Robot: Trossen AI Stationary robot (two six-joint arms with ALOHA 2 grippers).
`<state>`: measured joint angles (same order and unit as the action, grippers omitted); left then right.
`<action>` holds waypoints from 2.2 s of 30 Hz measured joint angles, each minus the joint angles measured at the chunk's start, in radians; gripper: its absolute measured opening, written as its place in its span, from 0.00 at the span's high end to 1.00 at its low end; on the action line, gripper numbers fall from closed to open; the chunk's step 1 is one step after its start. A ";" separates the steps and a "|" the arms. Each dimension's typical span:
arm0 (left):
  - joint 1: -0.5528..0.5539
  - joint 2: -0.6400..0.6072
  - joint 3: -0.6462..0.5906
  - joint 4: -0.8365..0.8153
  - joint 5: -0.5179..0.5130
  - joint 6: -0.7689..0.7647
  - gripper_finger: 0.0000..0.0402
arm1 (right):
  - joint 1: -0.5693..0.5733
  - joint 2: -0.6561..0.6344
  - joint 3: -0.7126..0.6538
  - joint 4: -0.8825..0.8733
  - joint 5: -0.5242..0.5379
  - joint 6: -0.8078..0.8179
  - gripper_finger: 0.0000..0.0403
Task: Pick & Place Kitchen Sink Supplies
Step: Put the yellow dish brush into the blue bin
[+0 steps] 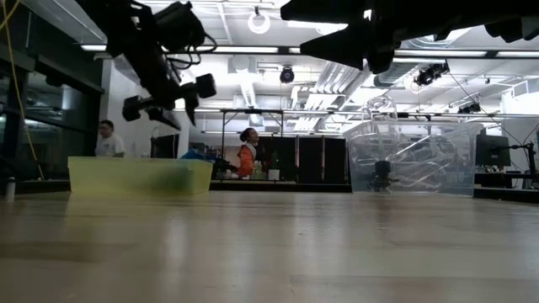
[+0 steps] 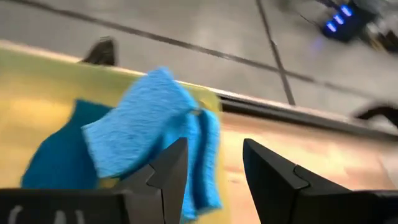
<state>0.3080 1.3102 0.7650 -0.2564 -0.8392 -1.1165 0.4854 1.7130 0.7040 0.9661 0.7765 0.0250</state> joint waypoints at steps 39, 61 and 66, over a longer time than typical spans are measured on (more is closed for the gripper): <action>-0.496 -0.074 0.044 -0.387 0.277 0.095 0.62 | 0.000 -0.001 0.001 -0.071 -0.001 0.036 0.02; -0.697 -0.063 0.125 -0.713 0.786 0.909 0.62 | -0.001 -0.001 0.002 -0.079 -0.005 0.046 0.02; -0.697 -0.033 0.125 -0.730 0.878 0.899 0.62 | -0.001 -0.001 0.002 -0.079 -0.003 0.046 0.02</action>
<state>-0.3894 1.2771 0.8898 -0.9865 0.0384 -0.2173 0.4843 1.7119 0.7059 0.8867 0.7738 0.0708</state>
